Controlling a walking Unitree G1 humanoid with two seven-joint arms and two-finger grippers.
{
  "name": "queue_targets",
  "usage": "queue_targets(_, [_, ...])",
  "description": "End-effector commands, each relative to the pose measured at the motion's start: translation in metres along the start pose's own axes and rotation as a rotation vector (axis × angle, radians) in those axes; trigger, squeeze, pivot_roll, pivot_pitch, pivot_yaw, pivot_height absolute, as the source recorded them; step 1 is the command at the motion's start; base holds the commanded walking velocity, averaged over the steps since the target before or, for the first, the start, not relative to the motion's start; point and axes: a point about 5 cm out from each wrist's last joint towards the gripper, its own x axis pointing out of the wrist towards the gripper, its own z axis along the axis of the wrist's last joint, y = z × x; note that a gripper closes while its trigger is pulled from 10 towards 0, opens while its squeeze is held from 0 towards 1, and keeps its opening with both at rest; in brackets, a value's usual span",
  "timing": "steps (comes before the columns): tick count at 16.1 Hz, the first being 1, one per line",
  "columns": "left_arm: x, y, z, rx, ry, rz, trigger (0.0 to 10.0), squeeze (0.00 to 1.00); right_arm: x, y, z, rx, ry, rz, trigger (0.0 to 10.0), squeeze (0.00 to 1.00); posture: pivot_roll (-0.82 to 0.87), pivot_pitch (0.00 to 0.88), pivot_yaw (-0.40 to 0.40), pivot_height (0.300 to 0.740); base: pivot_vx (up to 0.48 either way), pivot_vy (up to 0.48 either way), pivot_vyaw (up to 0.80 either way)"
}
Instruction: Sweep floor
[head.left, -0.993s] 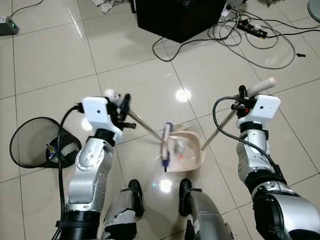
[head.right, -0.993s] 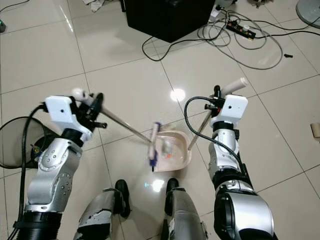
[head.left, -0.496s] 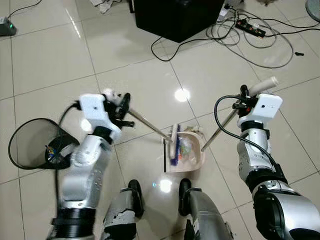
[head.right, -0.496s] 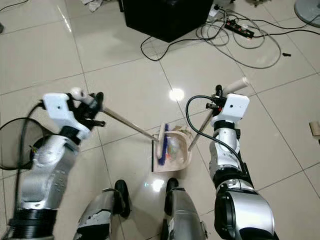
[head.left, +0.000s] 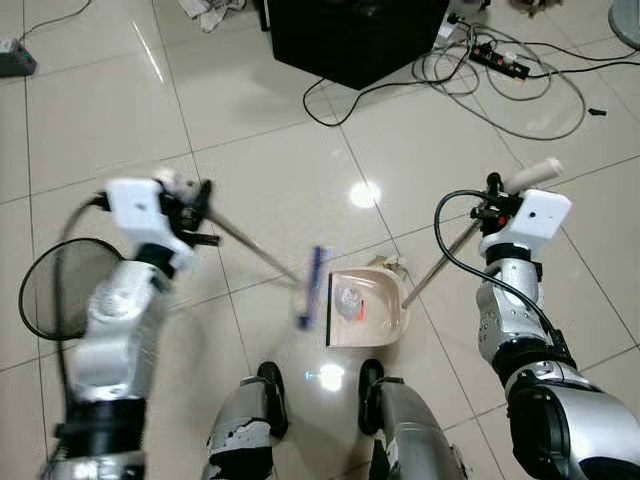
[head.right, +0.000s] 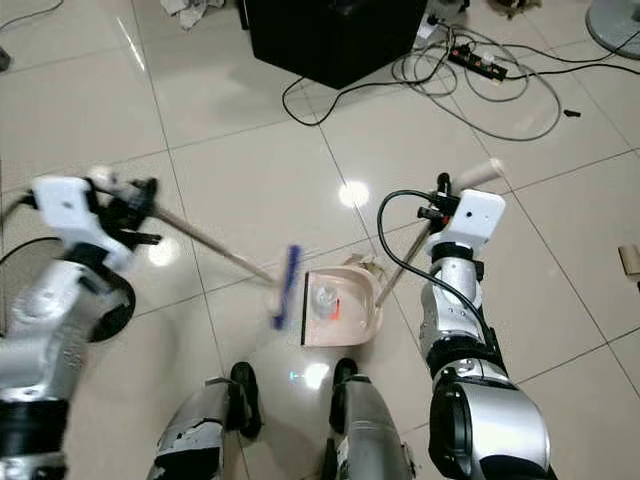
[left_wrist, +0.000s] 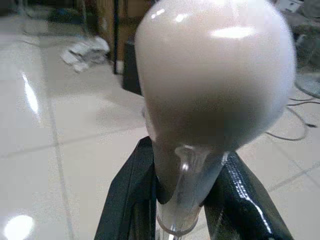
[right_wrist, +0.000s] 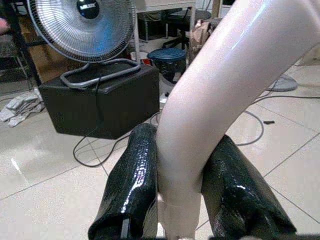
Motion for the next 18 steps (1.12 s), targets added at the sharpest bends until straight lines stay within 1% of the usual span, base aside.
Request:
queue_targets(1, [-0.004,0.017,-0.003,0.024,0.011,0.082,10.0,0.00,-0.003,-0.009,-0.002,0.039,0.001,-0.036,10.0,0.00,0.11,0.218,0.000,0.740,0.000,0.000,0.00])
queue_targets(3, [-0.005,0.022,-0.007,0.048,0.007,0.117,10.0,0.00,-0.001,-0.002,0.003,0.091,-0.026,0.006,10.0,0.00,0.10,0.169,-0.001,0.740,0.000,0.000,0.00])
queue_targets(4, [-0.007,0.022,-0.010,0.053,0.012,0.129,10.0,0.00,0.000,0.000,0.005,0.098,-0.040,0.016,10.0,0.00,0.10,0.163,-0.001,0.740,0.000,0.000,0.00])
queue_targets(5, [-0.010,0.023,-0.015,0.081,0.028,0.129,10.0,0.00,0.001,0.000,0.008,0.112,-0.058,0.014,10.0,0.00,0.09,0.142,0.000,0.740,0.000,0.000,0.00])
queue_targets(6, [-0.016,0.023,-0.024,0.137,0.062,0.118,10.0,0.00,0.003,0.000,0.013,0.144,-0.087,0.007,10.0,0.00,0.08,0.129,0.003,0.740,0.000,0.000,0.00])
queue_targets(9, [-0.036,0.024,-0.051,0.179,0.149,0.104,10.0,0.00,0.004,-0.002,0.025,0.186,-0.155,0.014,10.0,0.00,0.06,0.103,0.007,0.740,0.000,0.000,0.00])
queue_targets(11, [-0.043,0.022,-0.058,0.193,0.168,0.097,10.0,0.00,0.005,-0.003,0.028,0.221,-0.164,0.018,10.0,0.00,0.06,0.093,0.008,0.740,0.000,0.000,0.00])
queue_targets(12, [-0.052,0.013,-0.061,0.196,0.164,0.086,10.0,0.00,0.009,-0.002,0.036,0.288,-0.150,0.027,10.0,0.00,0.07,0.083,0.010,0.740,0.000,0.000,0.00])
queue_targets(13, [-0.055,0.009,-0.063,0.203,0.165,0.075,10.0,0.00,0.011,-0.002,0.041,0.322,-0.158,0.038,10.0,0.00,0.07,0.082,0.013,0.740,0.000,0.000,0.00])
queue_targets(14, [-0.059,0.005,-0.067,0.207,0.181,0.065,10.0,0.00,0.013,-0.002,0.052,0.363,-0.179,0.048,10.0,0.00,0.08,0.081,0.017,0.740,0.000,0.000,0.00])
queue_targets(16, [-0.065,-0.001,-0.072,0.198,0.201,0.047,10.0,0.00,0.019,-0.002,0.071,0.426,-0.194,0.072,10.0,0.00,0.07,0.083,0.025,0.740,0.000,0.000,0.00])
queue_targets(17, [-0.067,-0.003,-0.072,0.194,0.204,0.045,10.0,0.00,0.022,-0.003,0.075,0.436,-0.191,0.077,10.0,0.00,0.07,0.086,0.027,0.740,0.000,0.000,0.00])
queue_targets(18, [-0.071,-0.006,-0.073,0.191,0.202,0.041,10.0,0.00,0.025,-0.005,0.085,0.465,-0.180,0.086,10.0,0.00,0.08,0.092,0.026,0.740,0.000,0.000,0.00])
